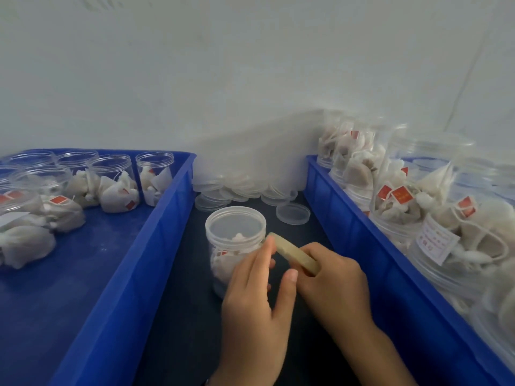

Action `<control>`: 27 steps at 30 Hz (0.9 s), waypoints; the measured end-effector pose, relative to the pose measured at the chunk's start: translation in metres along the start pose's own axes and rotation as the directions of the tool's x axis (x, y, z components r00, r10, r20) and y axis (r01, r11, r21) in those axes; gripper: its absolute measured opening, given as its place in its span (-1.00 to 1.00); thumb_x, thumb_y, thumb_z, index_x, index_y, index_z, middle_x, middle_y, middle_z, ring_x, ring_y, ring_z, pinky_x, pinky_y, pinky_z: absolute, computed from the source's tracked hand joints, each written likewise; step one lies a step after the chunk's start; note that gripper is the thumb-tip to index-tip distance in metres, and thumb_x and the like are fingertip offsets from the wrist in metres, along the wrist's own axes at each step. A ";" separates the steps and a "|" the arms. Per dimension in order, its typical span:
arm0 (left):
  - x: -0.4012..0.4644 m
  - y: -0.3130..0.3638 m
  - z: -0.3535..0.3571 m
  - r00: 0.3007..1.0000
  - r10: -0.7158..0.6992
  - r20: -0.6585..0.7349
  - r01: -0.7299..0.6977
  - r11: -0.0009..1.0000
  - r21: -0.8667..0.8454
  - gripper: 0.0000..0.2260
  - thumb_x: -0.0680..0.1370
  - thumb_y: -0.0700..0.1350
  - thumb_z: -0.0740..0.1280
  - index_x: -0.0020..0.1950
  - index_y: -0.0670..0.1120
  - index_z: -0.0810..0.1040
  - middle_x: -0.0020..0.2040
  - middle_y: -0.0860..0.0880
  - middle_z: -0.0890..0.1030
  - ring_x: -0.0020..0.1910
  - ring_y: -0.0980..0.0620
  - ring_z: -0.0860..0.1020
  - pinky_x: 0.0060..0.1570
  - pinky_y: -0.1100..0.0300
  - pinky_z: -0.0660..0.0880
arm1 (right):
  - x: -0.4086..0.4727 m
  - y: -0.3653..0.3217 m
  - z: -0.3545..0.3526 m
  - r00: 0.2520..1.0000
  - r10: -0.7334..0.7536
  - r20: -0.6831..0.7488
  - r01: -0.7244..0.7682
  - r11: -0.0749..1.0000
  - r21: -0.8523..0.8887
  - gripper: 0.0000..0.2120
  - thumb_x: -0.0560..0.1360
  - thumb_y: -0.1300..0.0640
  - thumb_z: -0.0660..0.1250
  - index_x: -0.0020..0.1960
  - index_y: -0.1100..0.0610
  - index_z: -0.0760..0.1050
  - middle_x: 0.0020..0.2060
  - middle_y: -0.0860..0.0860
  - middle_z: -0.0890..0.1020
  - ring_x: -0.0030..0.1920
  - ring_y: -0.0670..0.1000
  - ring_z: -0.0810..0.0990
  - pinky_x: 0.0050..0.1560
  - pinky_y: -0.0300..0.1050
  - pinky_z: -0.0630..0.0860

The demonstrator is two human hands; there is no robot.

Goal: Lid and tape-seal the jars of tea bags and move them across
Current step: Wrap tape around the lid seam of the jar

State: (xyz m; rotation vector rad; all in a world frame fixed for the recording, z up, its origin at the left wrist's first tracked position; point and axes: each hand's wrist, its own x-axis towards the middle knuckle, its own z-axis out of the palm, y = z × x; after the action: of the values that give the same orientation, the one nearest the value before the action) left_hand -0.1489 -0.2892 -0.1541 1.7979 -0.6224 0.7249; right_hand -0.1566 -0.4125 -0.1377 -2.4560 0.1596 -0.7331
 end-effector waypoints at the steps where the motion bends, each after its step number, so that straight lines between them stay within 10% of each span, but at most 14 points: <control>1: 0.000 0.002 0.000 0.996 -0.091 0.023 0.092 0.995 -0.049 -0.64 0.55 0.03 0.31 0.32 -0.05 0.48 0.07 0.21 0.54 0.06 0.34 0.50 -0.08 0.46 0.47 | 0.001 0.000 -0.001 1.000 -0.001 0.015 0.002 1.000 -0.029 -0.89 0.48 -0.02 0.29 -0.19 -0.05 0.52 -0.40 -0.10 0.54 -0.37 -0.14 0.51 -0.30 -0.16 0.51; 7: 0.006 0.005 0.000 0.862 -0.439 0.253 0.501 0.812 -0.298 -0.71 0.54 -0.08 0.30 0.23 0.20 0.45 0.01 0.30 0.57 0.05 0.40 0.52 0.08 0.33 0.50 | 0.003 0.000 0.001 0.998 0.029 0.050 -0.024 0.994 -0.108 -0.79 0.54 -0.07 0.26 -0.24 -0.03 0.48 -0.43 -0.09 0.52 -0.39 -0.12 0.50 -0.31 -0.11 0.50; 27: 0.008 -0.008 0.000 0.874 -0.468 0.127 0.485 0.842 -0.235 -0.88 0.44 -0.15 0.45 -0.23 0.06 0.61 -0.24 0.29 0.62 -0.19 0.32 0.57 -0.24 0.51 0.44 | 0.002 -0.002 0.004 0.988 0.036 0.148 0.001 0.970 -0.241 -0.85 0.53 -0.11 0.22 -0.11 -0.06 0.47 -0.33 -0.12 0.53 -0.30 -0.11 0.51 -0.20 -0.06 0.55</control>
State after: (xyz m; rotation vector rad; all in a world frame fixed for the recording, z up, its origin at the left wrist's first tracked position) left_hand -0.1374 -0.2876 -0.1531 1.6389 -0.2696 0.2292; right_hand -0.1527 -0.4101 -0.1381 -2.7260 0.2231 -0.5424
